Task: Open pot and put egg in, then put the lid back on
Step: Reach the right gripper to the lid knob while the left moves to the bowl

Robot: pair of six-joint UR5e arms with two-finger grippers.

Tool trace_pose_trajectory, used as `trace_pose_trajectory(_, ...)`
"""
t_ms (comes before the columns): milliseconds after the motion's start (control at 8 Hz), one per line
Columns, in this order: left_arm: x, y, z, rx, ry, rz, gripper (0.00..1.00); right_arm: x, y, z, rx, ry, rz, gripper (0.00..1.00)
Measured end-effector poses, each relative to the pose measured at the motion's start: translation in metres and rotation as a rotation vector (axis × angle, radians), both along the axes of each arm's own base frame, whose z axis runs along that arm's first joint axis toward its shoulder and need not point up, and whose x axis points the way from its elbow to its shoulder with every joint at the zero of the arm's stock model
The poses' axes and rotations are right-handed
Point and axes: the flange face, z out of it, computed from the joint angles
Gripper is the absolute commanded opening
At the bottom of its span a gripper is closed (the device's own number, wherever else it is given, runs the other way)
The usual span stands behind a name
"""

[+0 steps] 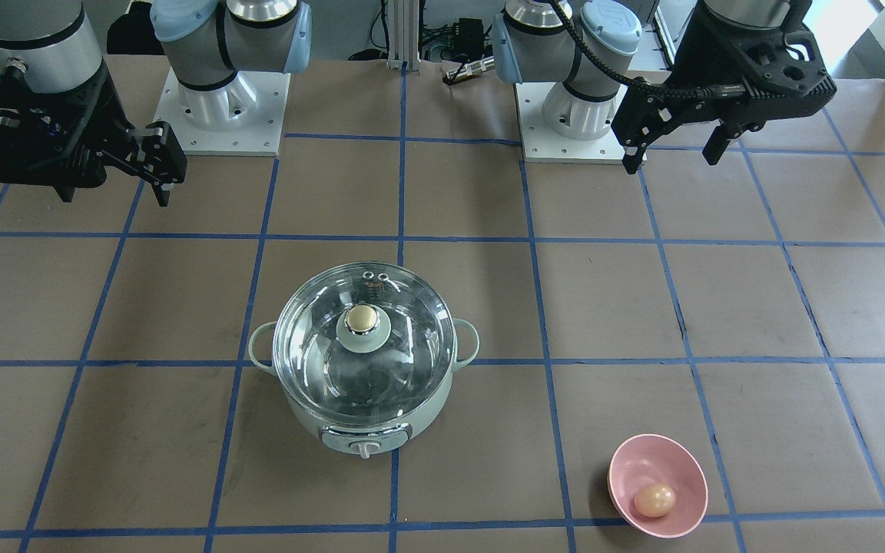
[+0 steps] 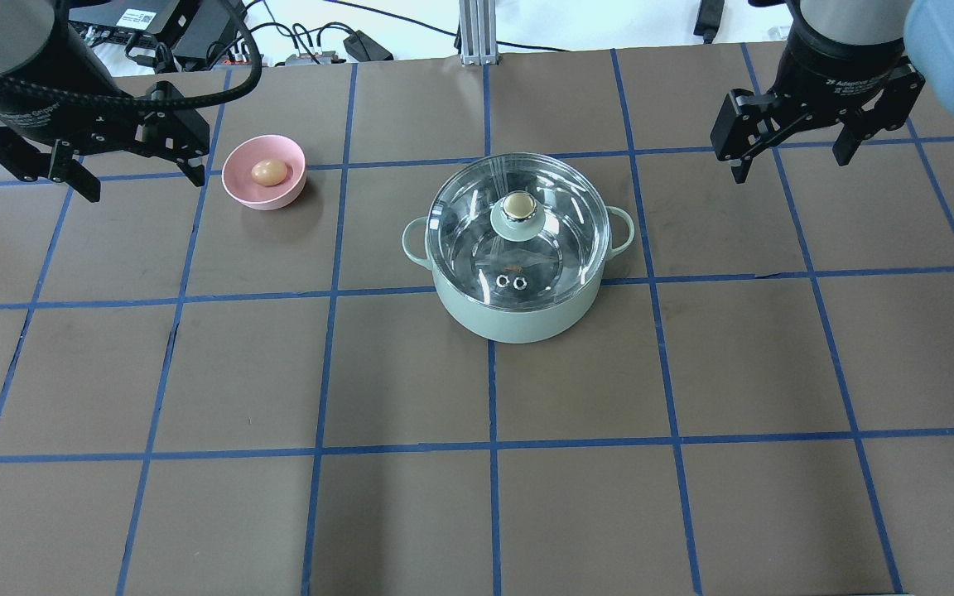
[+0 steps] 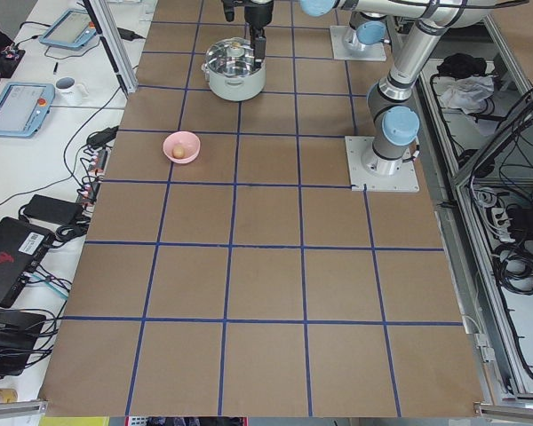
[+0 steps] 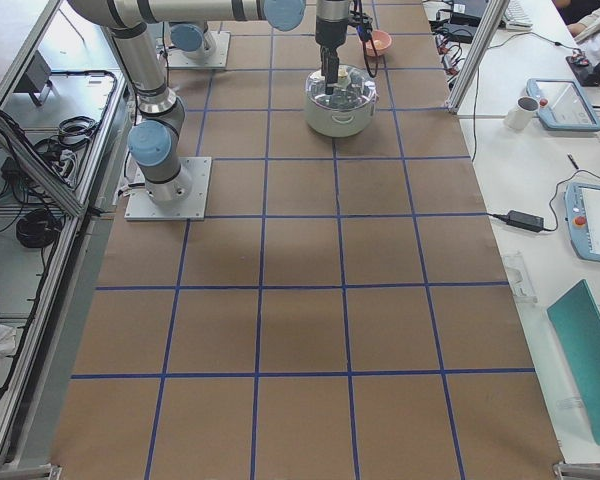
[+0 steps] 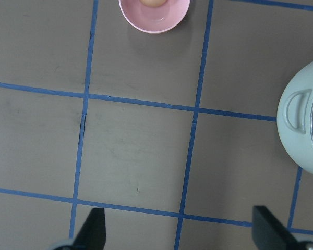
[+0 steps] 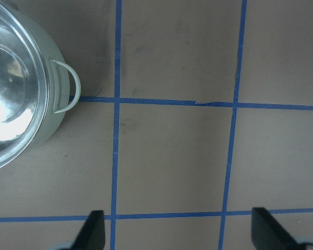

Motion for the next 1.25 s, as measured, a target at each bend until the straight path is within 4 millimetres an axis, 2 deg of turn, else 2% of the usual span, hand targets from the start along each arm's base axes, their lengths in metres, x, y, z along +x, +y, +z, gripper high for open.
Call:
trace_pose_trajectory(375,0.005,-0.009,-0.005,-0.007,0.000,0.001,1.00,0.000,-0.003,-0.004,0.005,-0.004,0.006,1.00)
trace_pose_trajectory(500,0.008,-0.027,-0.013,-0.044,-0.003,-0.013,1.00,0.001,-0.007,-0.006,-0.003,-0.010,0.007,1.00)
trace_pose_trajectory(625,0.011,-0.054,-0.026,-0.096,-0.008,-0.025,1.00,0.007,-0.012,-0.006,-0.032,-0.024,0.012,1.00)
trace_pose_trajectory(875,0.018,-0.115,-0.071,-0.186,-0.020,-0.048,1.00,0.023,-0.027,-0.009,-0.082,-0.099,-0.018,1.00)
trace_pose_trajectory(1000,0.024,-0.142,-0.099,-0.212,-0.034,-0.087,1.00,0.041,-0.036,-0.013,-0.094,-0.127,-0.064,1.00)
trace_pose_trajectory(1250,0.065,-0.187,-0.161,-0.227,-0.059,-0.118,1.00,0.108,-0.052,-0.031,-0.119,-0.159,-0.083,1.00)
